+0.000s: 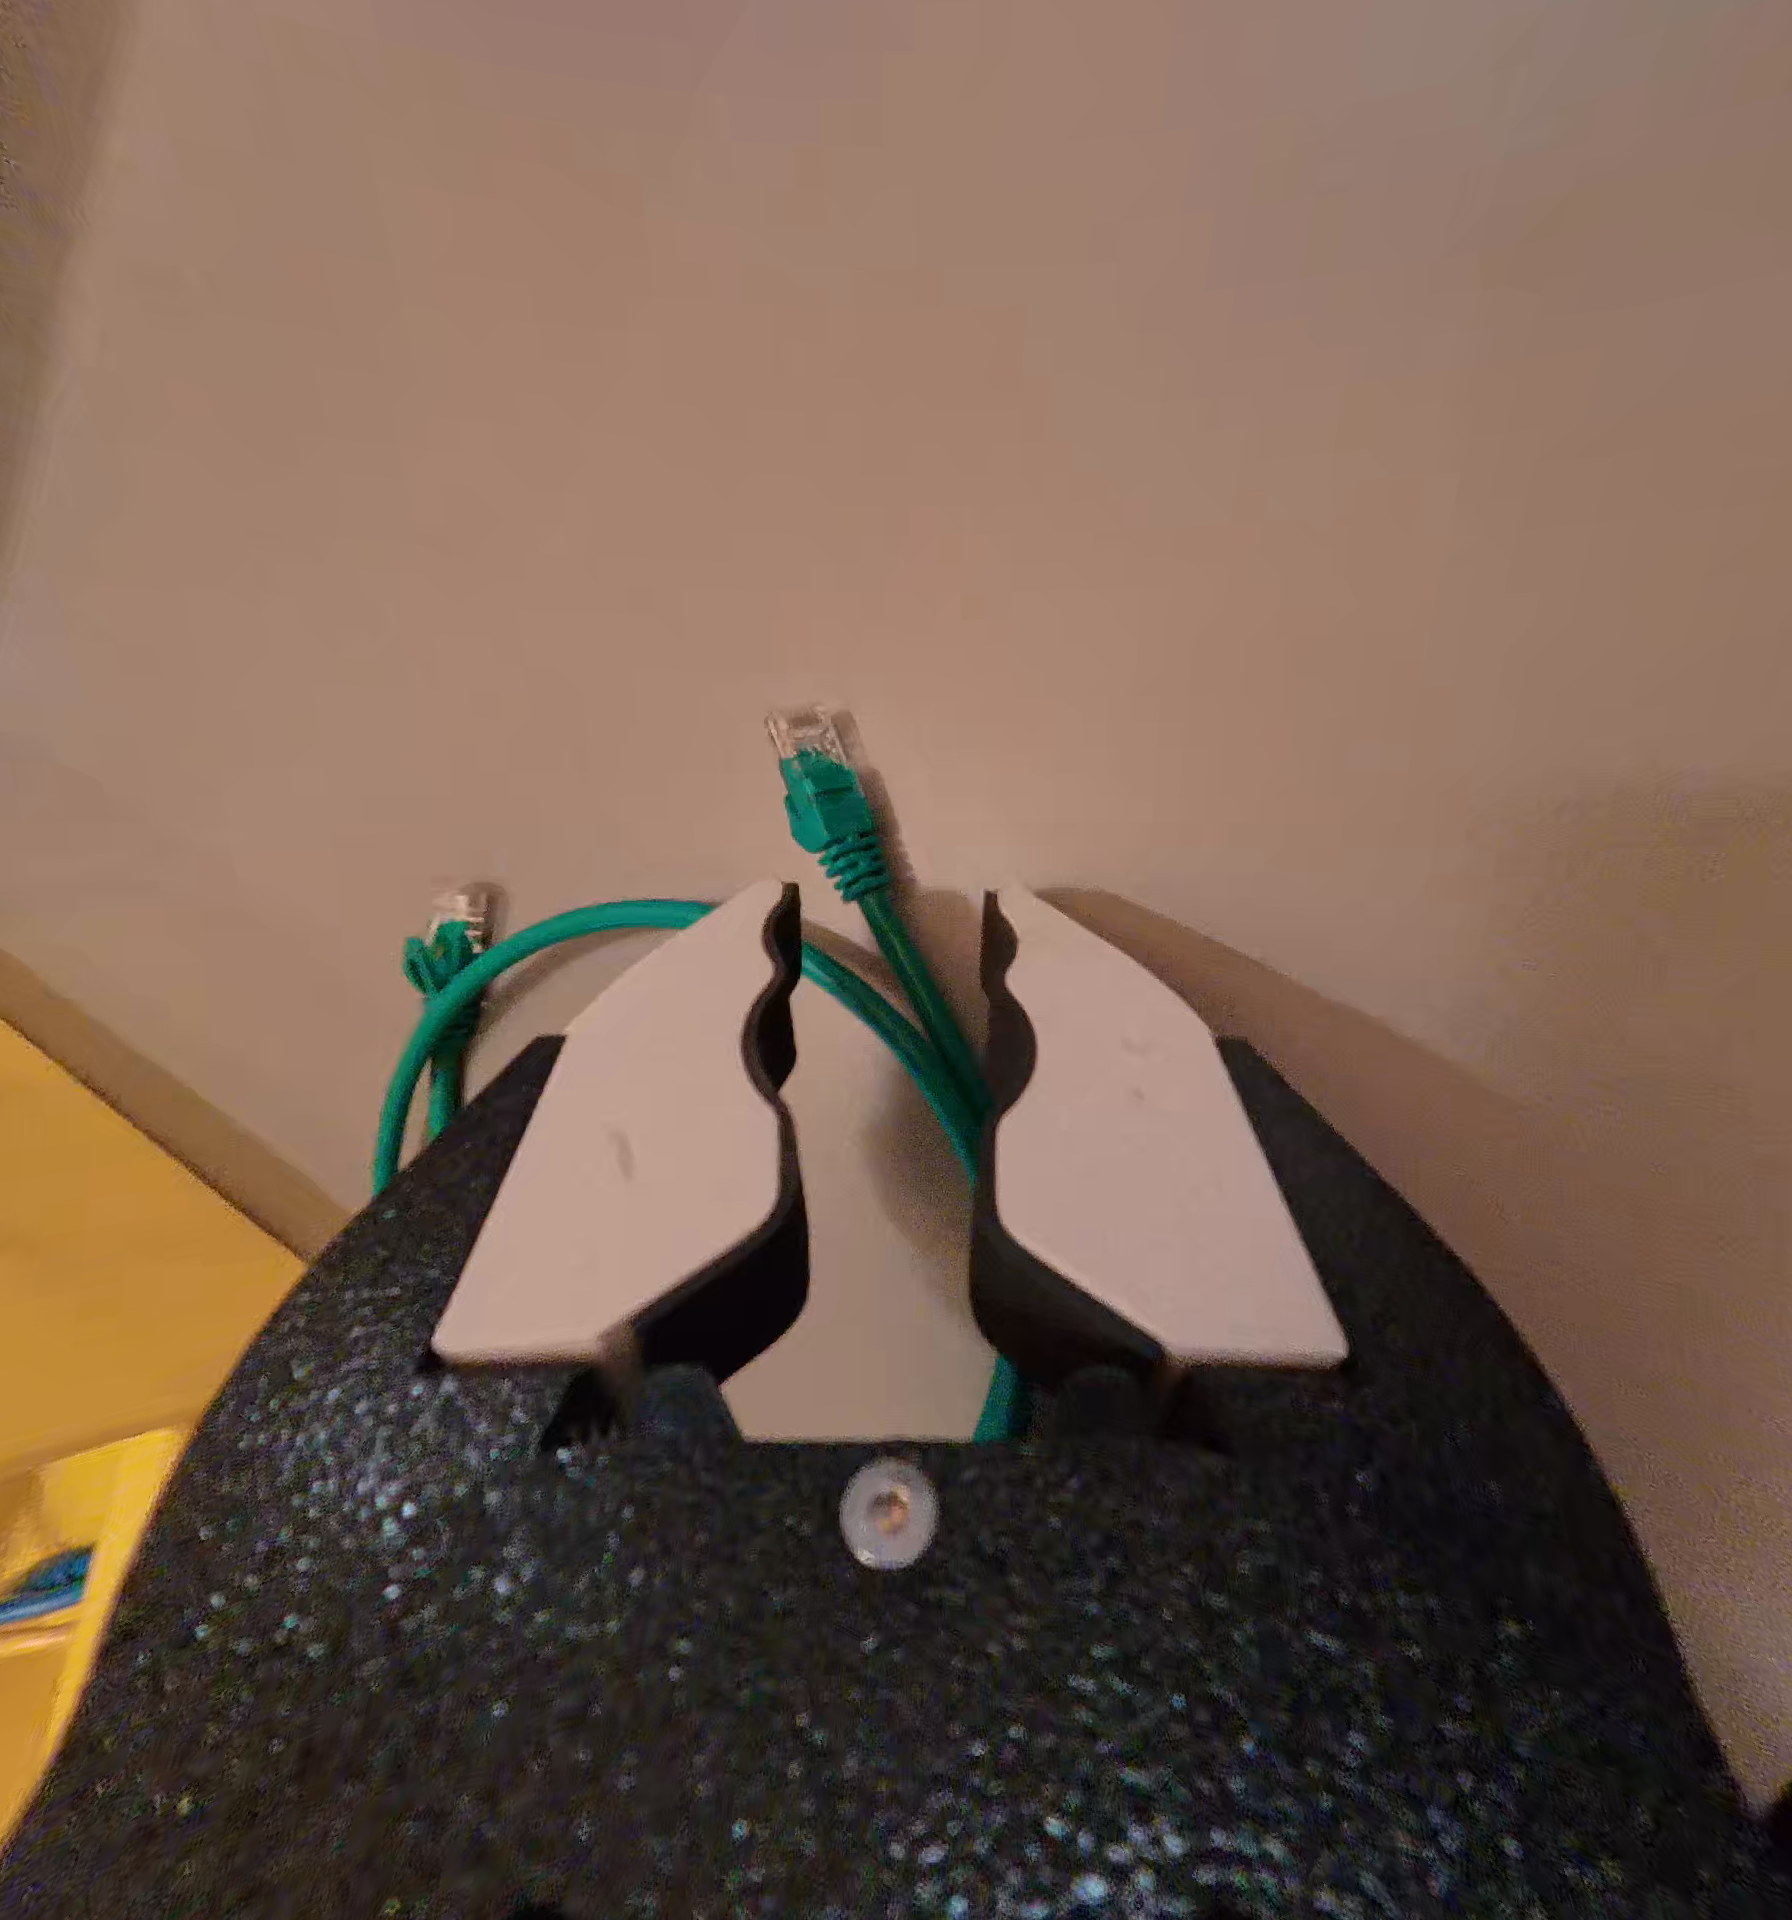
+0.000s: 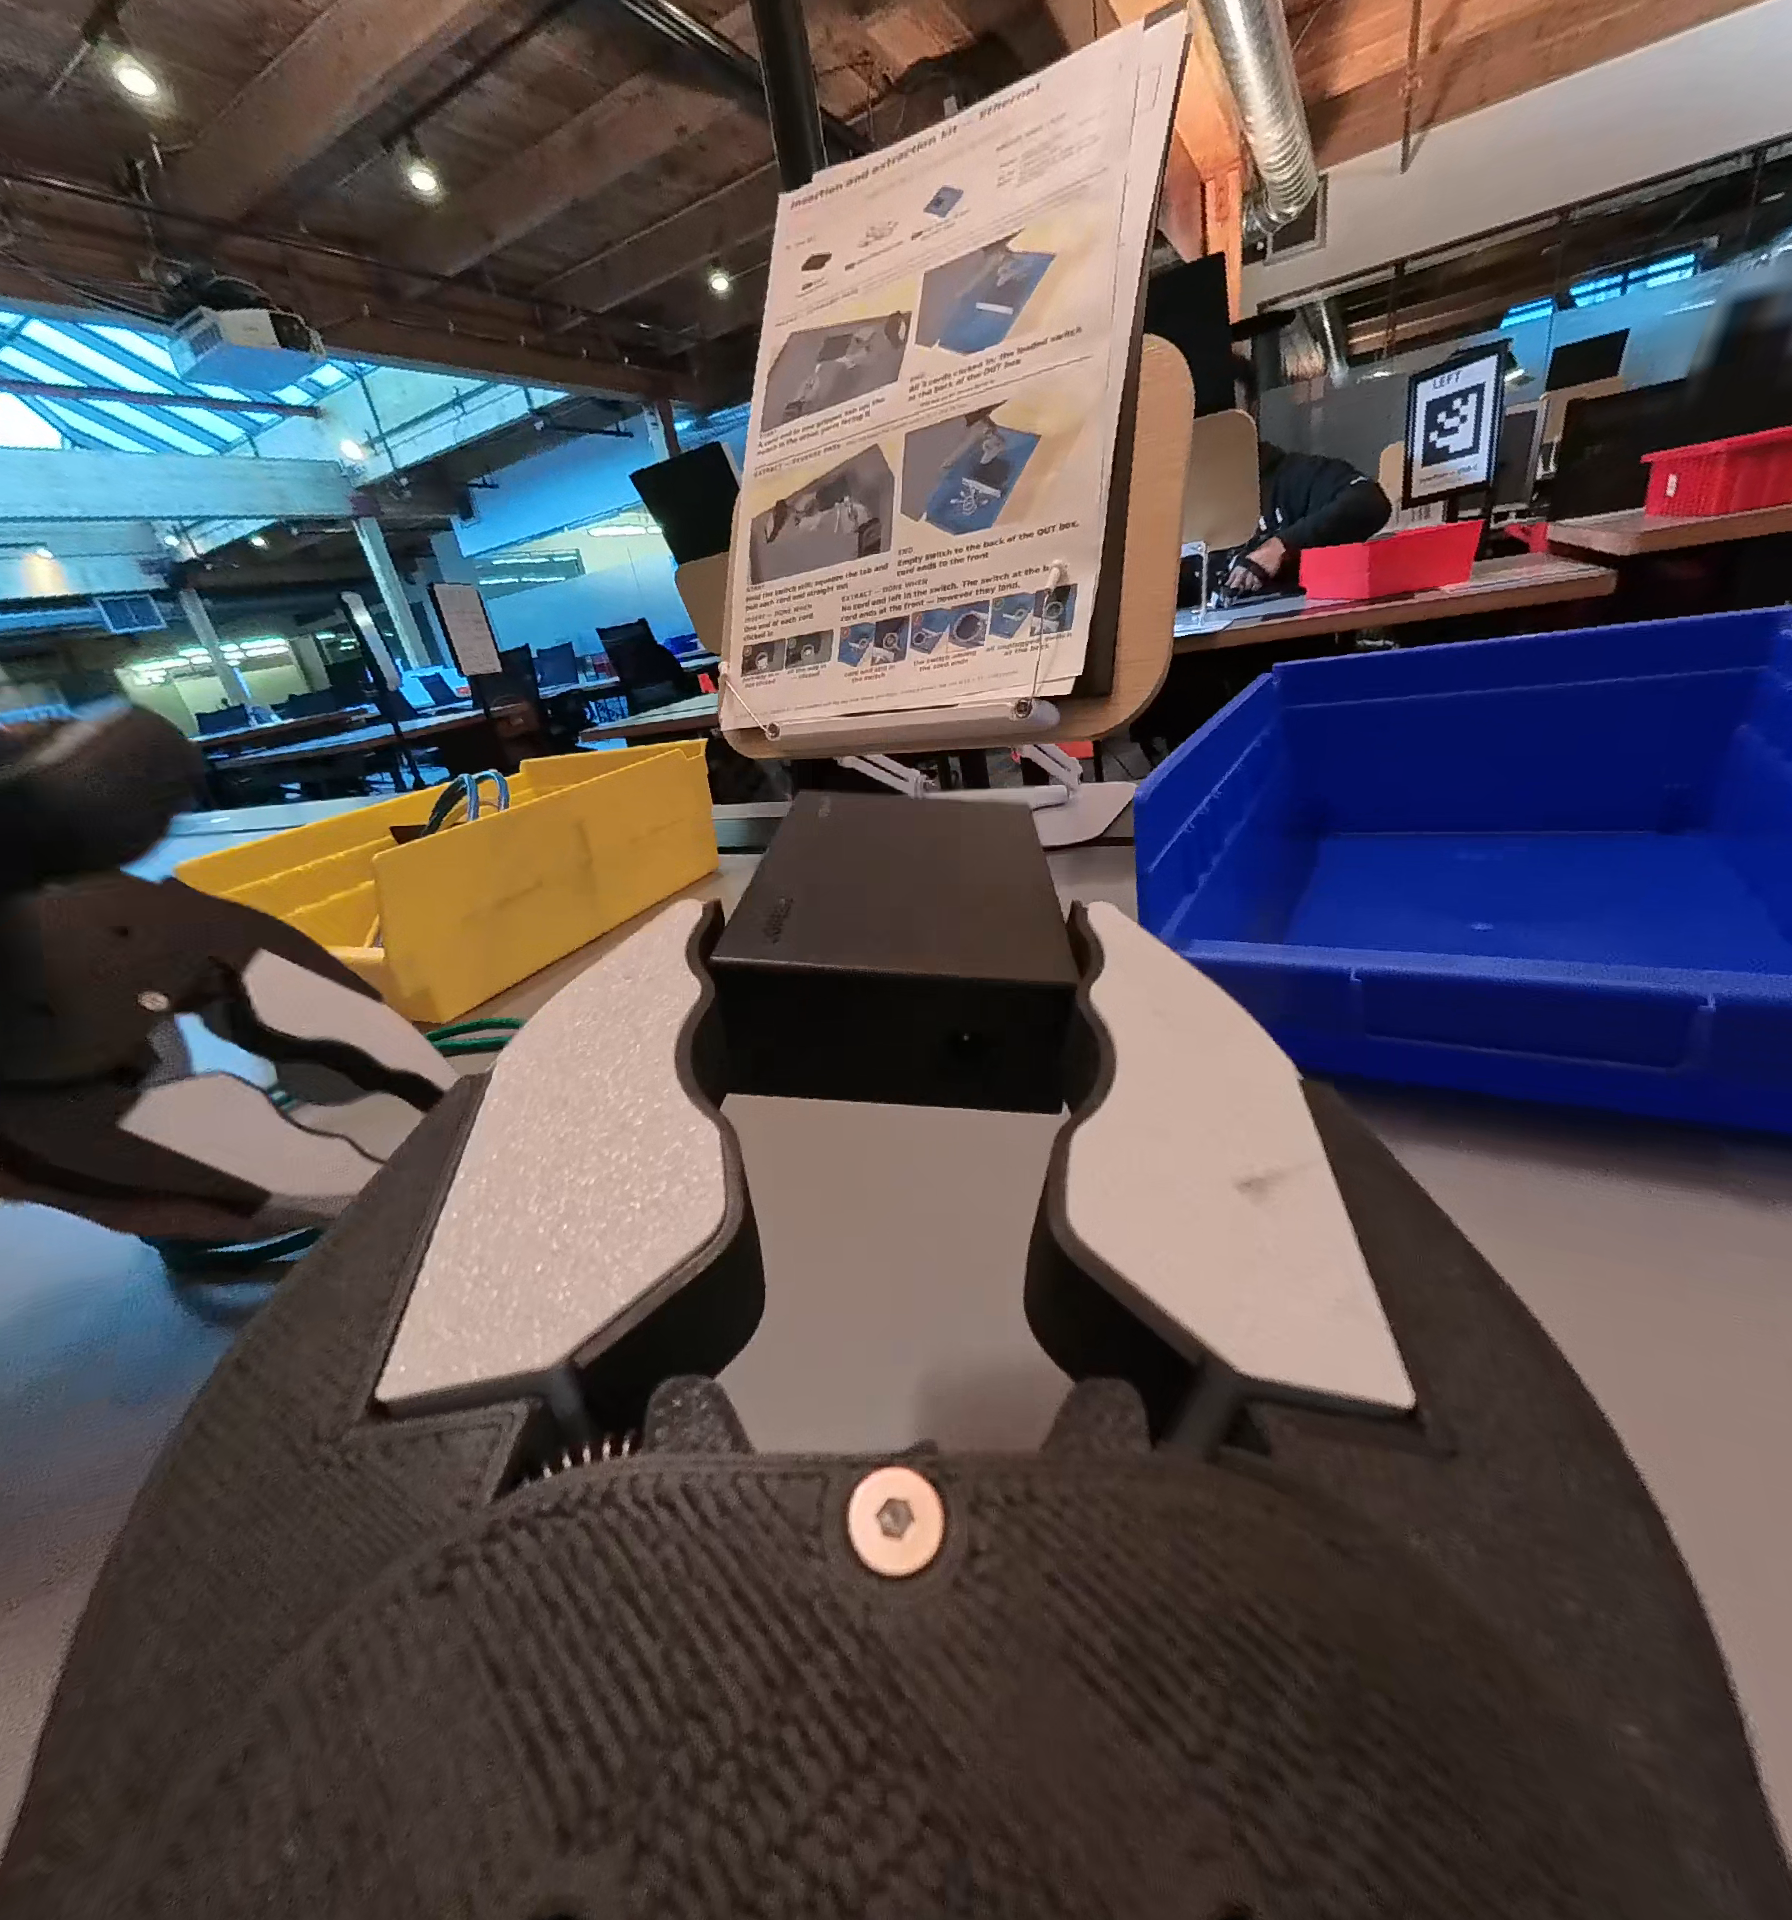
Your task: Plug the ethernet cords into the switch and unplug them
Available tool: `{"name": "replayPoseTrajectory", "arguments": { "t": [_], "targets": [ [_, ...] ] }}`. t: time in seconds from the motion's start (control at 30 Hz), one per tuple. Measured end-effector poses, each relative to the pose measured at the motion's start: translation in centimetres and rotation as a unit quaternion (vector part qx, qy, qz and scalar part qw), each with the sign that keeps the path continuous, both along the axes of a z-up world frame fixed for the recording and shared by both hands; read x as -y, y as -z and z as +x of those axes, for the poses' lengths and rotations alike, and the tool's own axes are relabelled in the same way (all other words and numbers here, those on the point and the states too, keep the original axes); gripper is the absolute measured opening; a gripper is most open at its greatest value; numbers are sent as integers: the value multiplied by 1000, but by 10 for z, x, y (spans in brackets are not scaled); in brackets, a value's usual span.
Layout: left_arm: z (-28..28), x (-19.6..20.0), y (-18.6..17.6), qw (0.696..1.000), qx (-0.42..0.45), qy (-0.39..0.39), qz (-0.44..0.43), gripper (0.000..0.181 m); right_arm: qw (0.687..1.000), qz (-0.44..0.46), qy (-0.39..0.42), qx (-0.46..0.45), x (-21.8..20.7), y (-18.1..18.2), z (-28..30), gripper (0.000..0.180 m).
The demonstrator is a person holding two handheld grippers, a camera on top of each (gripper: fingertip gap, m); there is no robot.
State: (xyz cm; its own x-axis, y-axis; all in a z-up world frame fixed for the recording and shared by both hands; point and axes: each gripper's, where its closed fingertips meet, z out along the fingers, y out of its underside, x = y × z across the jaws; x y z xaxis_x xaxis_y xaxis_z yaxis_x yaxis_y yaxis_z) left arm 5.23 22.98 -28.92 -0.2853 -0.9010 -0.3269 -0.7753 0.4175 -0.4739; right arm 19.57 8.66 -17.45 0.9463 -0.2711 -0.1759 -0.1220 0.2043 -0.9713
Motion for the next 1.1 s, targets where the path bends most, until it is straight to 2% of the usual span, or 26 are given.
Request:
{"name": "replayPoseTrajectory", "arguments": {
  "t": [0.03, 0.13, 0.27, 0.3, 0.37, 0.4, 0.43, 0.5, 0.57, 0.67, 0.7, 0.73, 0.77, 0.8, 0.97, 1.1],
  "targets": [
    [3, 0, 5, 1000, -2, -4, 0, 32, 1000, 2, 0, -2, 0, 0, 0, 63],
    [11, -12, 6, 999, 9, -35, 29, 26, 1000, 12, 3, -4, 3, -2, 2, 63],
    [13, -14, 9, 996, 7, -86, -2, 13, 999, 26, -18, -26, 4, -2, 3, 63],
    [13, -16, 8, 995, 5, -97, 3, 14, 999, 30, -21, -31, 5, -3, 4, 63],
    [22, -11, -9, 992, 38, -117, 1, 29, 998, 32, -34, -36, 4, -3, 3, 63],
    [35, 5, -26, 989, 88, -110, -48, 33, 998, 34, -40, -32, 3, -4, 1, 63],
    [49, 30, -45, 976, 141, -93, -139, 38, 997, 40, -51, -28, 2, -5, -3, 63],
    [71, 76, -84, 909, 198, -60, -361, 47, 996, 52, -73, -29, -1, -7, -11, 63],
    [87, 95, -103, 829, 176, -51, -529, 57, 992, 65, -104, -22, -4, -11, -23, 63],
    [102, 111, -114, 717, 111, -41, -687, 74, 990, 51, -131, 5, -10, -10, -39, 63],
    [102, 119, -123, 678, 100, -24, -727, 73, 990, 39, -131, 22, -13, -9, -44, 62],
    [103, 125, -128, 660, 94, -17, -746, 69, 991, 27, -126, 38, -15, -8, -47, 61],
    [105, 127, -124, 669, 91, -25, -737, 62, 991, 21, -119, 53, -16, -8, -50, 62],
    [108, 126, -119, 684, 94, -35, -723, 41, 992, 16, -109, 60, -17, -7, -49, 62],
    [107, 120, -115, 681, 52, -91, -725, 32, 992, -26, -85, 85, -23, 0, -48, 62],
    [104, 119, -116, 701, 30, -101, -705, 30, 992, -45, -68, 95, -26, 3, -48, 63]
  ]
}}
